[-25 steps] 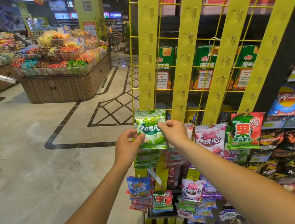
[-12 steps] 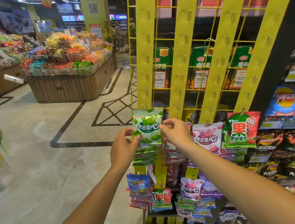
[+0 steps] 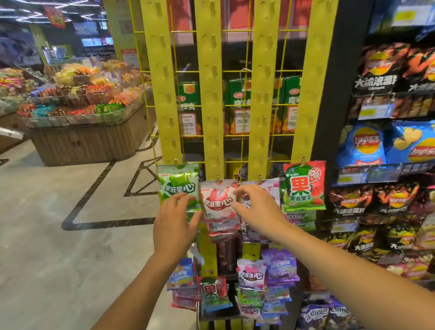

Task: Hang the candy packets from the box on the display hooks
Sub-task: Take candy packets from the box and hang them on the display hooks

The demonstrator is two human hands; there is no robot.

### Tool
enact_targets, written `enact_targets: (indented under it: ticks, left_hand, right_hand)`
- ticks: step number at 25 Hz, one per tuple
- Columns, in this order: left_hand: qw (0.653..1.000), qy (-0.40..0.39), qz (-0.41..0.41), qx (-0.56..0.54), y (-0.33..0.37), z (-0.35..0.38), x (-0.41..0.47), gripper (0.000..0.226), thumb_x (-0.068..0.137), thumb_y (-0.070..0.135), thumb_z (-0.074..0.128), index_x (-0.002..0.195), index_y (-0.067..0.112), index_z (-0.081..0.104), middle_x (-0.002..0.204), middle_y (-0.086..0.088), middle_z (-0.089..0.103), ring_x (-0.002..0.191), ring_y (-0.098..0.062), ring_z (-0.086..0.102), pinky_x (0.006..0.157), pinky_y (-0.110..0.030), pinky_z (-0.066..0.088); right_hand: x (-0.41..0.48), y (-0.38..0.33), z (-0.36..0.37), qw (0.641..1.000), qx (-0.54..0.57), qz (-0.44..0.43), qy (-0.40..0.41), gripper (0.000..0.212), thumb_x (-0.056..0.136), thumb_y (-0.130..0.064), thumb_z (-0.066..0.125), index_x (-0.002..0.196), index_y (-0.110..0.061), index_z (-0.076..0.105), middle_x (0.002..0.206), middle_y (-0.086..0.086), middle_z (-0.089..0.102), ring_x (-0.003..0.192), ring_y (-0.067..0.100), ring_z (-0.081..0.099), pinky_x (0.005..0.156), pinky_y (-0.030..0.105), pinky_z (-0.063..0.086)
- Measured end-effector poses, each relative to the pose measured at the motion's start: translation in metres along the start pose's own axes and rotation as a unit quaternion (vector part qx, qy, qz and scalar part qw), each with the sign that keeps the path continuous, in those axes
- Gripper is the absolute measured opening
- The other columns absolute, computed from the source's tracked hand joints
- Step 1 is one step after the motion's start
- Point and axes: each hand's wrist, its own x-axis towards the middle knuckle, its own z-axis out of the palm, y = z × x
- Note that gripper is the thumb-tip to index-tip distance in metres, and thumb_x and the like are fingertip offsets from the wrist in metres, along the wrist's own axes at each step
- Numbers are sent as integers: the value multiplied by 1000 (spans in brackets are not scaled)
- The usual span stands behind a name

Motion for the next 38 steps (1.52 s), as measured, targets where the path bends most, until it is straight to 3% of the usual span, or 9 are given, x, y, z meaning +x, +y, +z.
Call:
enact_targets:
  ticks: [5,12,20,27,33,38]
  left_hand:
    - [988,-36,124,84,90,40,-21,63,99,52,60,154,26,45,163,-8,40,154,-32,31,121,-52,35]
    - [964,-82,247,58,266,110,-63,67,97,54,59,156,26,44,164,-9,39,156,-34,27,124,-54,31]
    - [924,-157,348,14,450,196,-114,68,98,59,53,158,29,40,168,-6,32,158,-31,21,126,-52,28]
    - [876,-222,426,-35,569,278,-145,69,101,60,49,160,28,34,171,-5,26,160,-29,17,127,-51,24]
    - [851,-265,448,-65,649,364,-147,66,102,61,46,159,34,30,173,-2,17,161,-26,11,128,-48,14]
    - [827,-308,466,-61,694,433,-138,66,104,60,42,162,32,26,173,-4,17,161,-28,11,129,-50,17]
  right_hand:
    - [-55,68,-73,981,-184,-46,31,41,98,-37,62,136,-21,58,140,-2,52,133,20,45,110,40,44]
    - [-166,182,-216,958,-270,34,93,45,99,-36,63,142,-24,55,155,-1,43,148,21,33,117,47,40]
    - [-294,296,-347,921,-325,167,132,42,99,-39,62,140,-29,54,151,-2,44,144,23,37,110,48,46]
    - [-375,376,-414,884,-331,287,162,42,98,-39,62,138,-26,58,151,0,47,142,23,41,111,45,45]
    - [-390,457,-458,863,-331,350,154,44,97,-37,62,140,-28,56,154,1,47,143,25,42,114,46,42]
    - [-384,531,-480,846,-323,391,161,45,98,-39,61,141,-27,56,154,2,48,143,24,43,115,46,42]
